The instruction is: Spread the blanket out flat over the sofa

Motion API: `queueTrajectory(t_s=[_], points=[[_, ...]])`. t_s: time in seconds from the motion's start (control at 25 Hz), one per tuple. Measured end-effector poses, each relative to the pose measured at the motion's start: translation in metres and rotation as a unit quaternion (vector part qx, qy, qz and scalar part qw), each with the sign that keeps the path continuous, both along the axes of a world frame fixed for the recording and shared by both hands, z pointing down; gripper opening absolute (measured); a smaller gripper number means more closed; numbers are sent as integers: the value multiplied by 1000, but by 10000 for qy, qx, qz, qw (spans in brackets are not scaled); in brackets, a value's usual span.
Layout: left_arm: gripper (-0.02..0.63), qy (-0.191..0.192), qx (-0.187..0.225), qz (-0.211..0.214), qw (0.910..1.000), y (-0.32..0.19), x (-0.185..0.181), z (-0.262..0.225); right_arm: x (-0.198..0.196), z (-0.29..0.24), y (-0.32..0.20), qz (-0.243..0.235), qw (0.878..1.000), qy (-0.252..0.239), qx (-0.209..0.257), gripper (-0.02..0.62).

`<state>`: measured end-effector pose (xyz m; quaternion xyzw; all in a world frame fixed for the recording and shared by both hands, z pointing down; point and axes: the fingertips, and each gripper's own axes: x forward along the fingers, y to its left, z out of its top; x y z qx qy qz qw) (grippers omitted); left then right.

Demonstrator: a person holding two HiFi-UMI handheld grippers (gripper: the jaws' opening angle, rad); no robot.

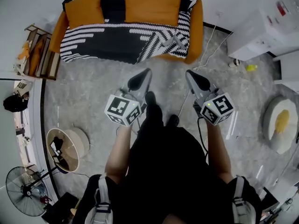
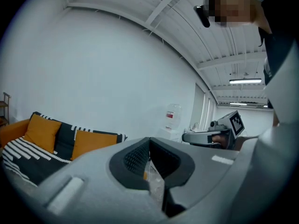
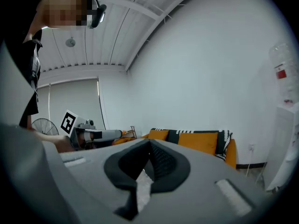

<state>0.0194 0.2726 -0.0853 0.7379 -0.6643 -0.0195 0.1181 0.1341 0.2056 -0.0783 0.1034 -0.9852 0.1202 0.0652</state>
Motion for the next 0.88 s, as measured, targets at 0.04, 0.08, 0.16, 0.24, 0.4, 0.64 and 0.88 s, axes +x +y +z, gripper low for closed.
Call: queueTrajectory(t_s=[0.04,0.08,0.16,0.24,0.4,0.64,0.88], points=[[11,5,-5,37,10000,-6,-10,1,-10,0,-5,-3,10000,30,0,3],[11,8,-8,77,10000,-12,-20,2,-20,0,-9,5,10000,55,-7,3],[11,-6,-15,172,9999,-24,-39,2,-41,0,-19,56,9999,101,-20,3],[11,-39,-23,276,9996,-35,-57,2,-60,1,-27,115,9998,162,-6,3],[11,-10,-11,445,9990,-54,-93,5,-96,7,-41,252,9992,302,51,3],[11,169,-62,698,9974,-71,-130,21,-134,31,-51,526,9966,628,-3,3],[11,357,-271,855,9953,-85,-142,48,-155,62,-62,553,9927,1066,66,3]])
